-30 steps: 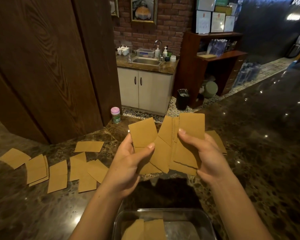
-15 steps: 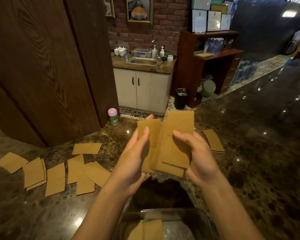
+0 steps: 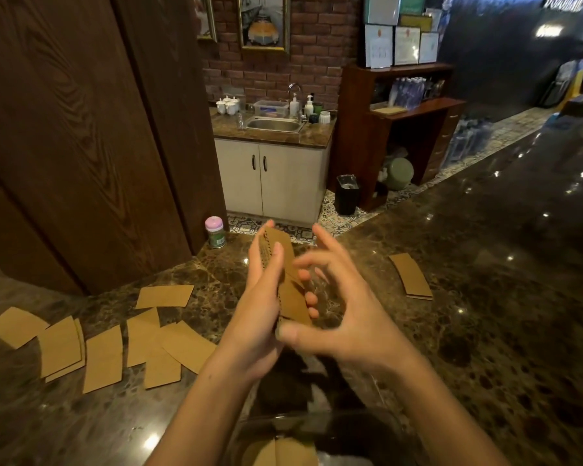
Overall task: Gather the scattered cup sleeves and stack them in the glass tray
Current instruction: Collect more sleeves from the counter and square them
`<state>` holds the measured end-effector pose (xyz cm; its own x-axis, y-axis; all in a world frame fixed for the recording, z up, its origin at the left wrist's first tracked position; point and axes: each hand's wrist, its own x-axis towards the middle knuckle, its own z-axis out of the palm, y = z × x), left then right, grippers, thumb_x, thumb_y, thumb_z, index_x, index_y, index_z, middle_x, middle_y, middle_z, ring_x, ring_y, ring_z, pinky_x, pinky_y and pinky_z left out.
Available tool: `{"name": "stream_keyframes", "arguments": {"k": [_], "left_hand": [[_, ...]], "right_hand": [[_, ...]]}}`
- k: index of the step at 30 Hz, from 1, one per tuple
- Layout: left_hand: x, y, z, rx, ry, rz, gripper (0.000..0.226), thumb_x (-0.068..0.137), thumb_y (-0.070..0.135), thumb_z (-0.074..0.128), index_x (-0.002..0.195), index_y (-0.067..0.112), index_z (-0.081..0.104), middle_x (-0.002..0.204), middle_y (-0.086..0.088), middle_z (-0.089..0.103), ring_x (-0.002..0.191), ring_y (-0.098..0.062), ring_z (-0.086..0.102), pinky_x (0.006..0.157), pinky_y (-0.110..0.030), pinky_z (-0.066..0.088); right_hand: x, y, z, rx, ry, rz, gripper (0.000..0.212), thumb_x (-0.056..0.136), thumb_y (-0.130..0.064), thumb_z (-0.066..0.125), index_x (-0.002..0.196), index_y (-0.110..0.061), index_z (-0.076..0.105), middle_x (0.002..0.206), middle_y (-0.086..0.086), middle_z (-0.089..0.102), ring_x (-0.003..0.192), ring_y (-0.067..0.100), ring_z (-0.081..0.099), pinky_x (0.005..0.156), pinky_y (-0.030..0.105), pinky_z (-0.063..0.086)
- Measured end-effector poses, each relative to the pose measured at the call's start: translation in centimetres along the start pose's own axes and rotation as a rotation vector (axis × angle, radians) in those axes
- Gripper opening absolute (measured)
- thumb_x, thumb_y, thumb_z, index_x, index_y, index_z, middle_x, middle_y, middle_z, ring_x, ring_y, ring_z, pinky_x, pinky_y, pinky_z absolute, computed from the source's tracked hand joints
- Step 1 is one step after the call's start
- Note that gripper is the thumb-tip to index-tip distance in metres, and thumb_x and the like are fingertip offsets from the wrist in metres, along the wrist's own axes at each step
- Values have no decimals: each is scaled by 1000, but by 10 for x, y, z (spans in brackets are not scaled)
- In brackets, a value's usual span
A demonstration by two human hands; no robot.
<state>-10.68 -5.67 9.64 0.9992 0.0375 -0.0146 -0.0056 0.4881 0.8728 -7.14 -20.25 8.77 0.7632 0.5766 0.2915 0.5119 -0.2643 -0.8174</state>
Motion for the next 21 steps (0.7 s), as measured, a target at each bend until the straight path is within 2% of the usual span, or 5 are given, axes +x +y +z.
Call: {"name": "stream_keyframes", "arguments": {"k": [2, 6, 10, 15, 21], "left_hand": [[-1, 2, -3, -79, -99, -86, 39, 95, 41, 60, 132, 52, 54, 126, -14, 62, 85, -29, 66, 67, -42, 56], [-7, 0, -7, -94, -335, -186, 64, 89, 23, 68, 136, 57, 43, 145, -30, 43, 97, -40, 66, 77, -49, 59], [-10, -2, -3, 31, -362, -116, 65, 84, 28, 74, 137, 51, 46, 138, -25, 55, 86, -39, 70, 72, -45, 60], [-12, -2, 4, 94, -323, -116, 61, 87, 30, 70, 140, 49, 46, 125, -13, 70, 93, -44, 69, 78, -47, 60], [-14, -1, 2, 27, -307, -143, 48, 86, 30, 68, 131, 38, 56, 126, -23, 65, 90, -42, 69, 77, -50, 61]], "right_hand": [[-5, -2, -12, -35, -162, -37, 78, 63, -41, 96, 128, -45, 53, 169, -30, 3, 155, -7, 13, 118, 17, 27], [-12, 0, -21, 211, -106, 19, 78, 58, -20, 102, 122, -25, 57, 162, -24, 34, 143, 7, 47, 99, 27, 56], [-18, 6, -28, 137, -165, -26, 85, 55, -30, 99, 125, -31, 50, 164, -19, 30, 144, 9, 46, 108, 34, 51], [-21, 5, -29, 94, -52, -56, 89, 51, -33, 102, 123, -19, 52, 149, -15, 50, 131, 17, 60, 105, 42, 54], [-26, 4, -31, -4, -83, -93, 91, 51, -31, 104, 128, -29, 56, 157, -21, 42, 147, 12, 43, 113, 43, 45]]}}
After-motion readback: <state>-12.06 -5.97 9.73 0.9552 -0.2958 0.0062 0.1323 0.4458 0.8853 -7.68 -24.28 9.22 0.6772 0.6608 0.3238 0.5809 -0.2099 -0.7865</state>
